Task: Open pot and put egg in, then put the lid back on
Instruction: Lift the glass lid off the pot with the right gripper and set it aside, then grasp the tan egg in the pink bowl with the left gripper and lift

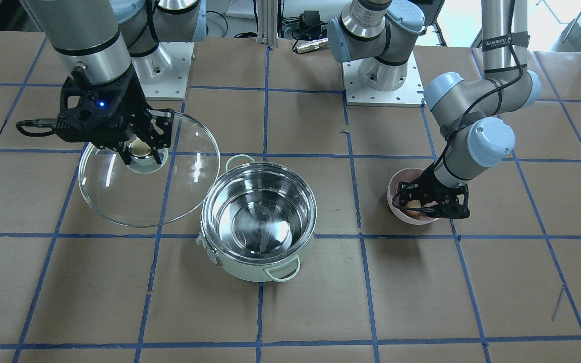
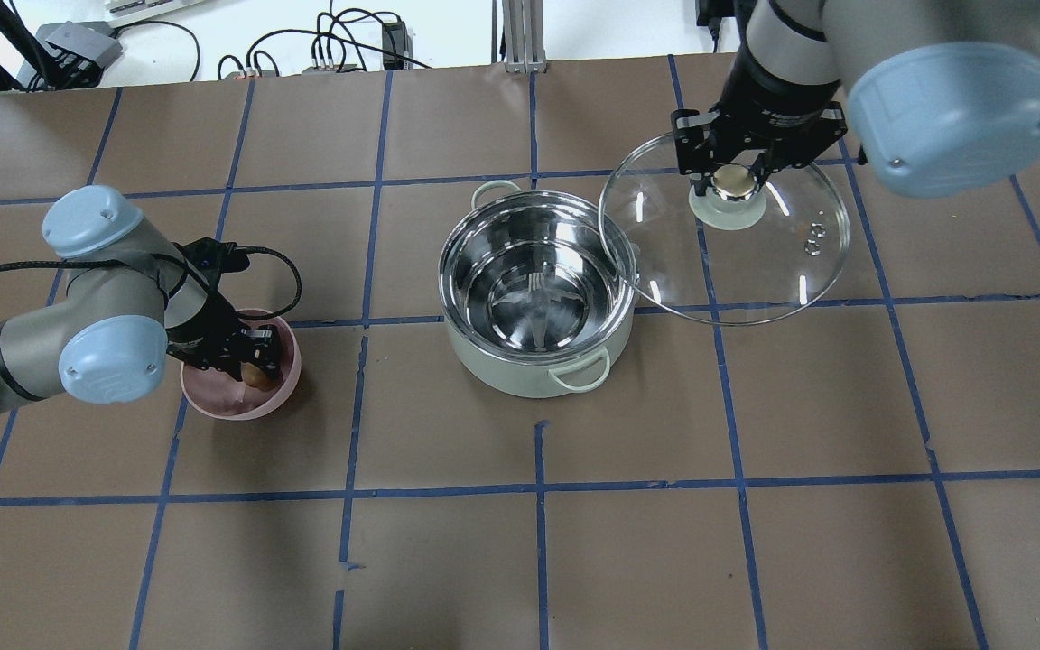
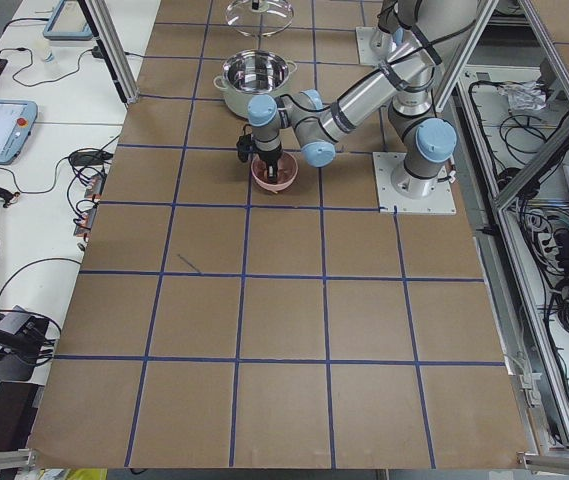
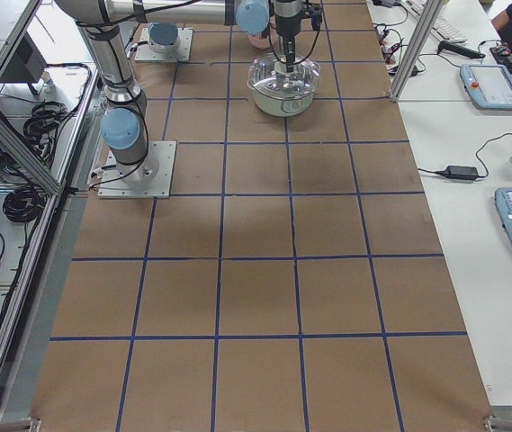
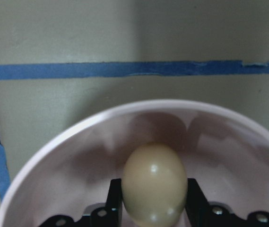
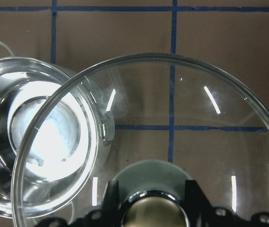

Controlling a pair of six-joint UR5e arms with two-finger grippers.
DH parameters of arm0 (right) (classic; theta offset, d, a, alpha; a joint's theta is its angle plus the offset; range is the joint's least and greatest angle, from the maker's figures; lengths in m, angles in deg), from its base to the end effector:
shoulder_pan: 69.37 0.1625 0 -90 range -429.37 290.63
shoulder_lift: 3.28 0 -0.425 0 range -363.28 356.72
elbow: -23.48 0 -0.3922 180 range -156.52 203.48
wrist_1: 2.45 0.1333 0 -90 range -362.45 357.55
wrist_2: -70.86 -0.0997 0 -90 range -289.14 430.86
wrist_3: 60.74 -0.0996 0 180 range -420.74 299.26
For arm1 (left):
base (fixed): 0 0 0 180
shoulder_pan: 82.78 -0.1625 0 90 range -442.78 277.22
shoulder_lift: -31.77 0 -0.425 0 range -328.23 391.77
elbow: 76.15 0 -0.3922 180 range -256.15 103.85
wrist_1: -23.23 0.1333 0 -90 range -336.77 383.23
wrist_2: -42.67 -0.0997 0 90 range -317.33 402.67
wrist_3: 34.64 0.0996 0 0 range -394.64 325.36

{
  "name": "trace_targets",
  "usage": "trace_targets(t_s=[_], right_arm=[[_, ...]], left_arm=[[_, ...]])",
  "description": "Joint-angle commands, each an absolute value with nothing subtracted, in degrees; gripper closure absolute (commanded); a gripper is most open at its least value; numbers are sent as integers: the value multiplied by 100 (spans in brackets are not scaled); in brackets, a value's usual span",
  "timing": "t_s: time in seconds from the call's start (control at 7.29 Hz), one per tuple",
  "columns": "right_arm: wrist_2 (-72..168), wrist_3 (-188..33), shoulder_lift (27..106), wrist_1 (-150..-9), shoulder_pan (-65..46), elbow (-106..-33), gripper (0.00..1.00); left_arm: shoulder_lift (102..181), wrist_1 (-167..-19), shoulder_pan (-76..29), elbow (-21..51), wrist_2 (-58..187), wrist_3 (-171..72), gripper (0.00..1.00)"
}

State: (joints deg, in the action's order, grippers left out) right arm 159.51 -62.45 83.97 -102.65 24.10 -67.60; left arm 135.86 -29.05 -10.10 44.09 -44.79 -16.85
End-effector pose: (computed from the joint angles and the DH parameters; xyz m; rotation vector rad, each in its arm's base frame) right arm 0.1670 -0.5127 0.4729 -0.0498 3.1080 -0.1711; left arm 0.0089 -0.4912 0.1903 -0.0086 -3.0610 -0.1481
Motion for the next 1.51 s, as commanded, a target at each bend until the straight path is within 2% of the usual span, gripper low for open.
trace_targets(t_s=[0.0,0.27,0.55,0.96,1.37], right_arm=[[15945,-6048,8487,-10115,2256,-6802,55],[16006,-5715,8479,-10071,2046,-6810,56],[15963,-5389,8487,-9975,1730,-6924,57],[16042,-5406,8697,-9992,1781,-6959,56],[16120,-5451,8768,-9966,1747,-7171,57]], left_arm=[[13478,-2907,-1010,4373,-4452,-1697,81],[13443,-2889,-1001,4364,-4469,-1715,84],[13189,-3647,-949,3805,-4461,-1871,84],[12941,-5180,-274,2575,-4452,-2607,84],[13090,-4921,859,2220,-4425,-3654,84]])
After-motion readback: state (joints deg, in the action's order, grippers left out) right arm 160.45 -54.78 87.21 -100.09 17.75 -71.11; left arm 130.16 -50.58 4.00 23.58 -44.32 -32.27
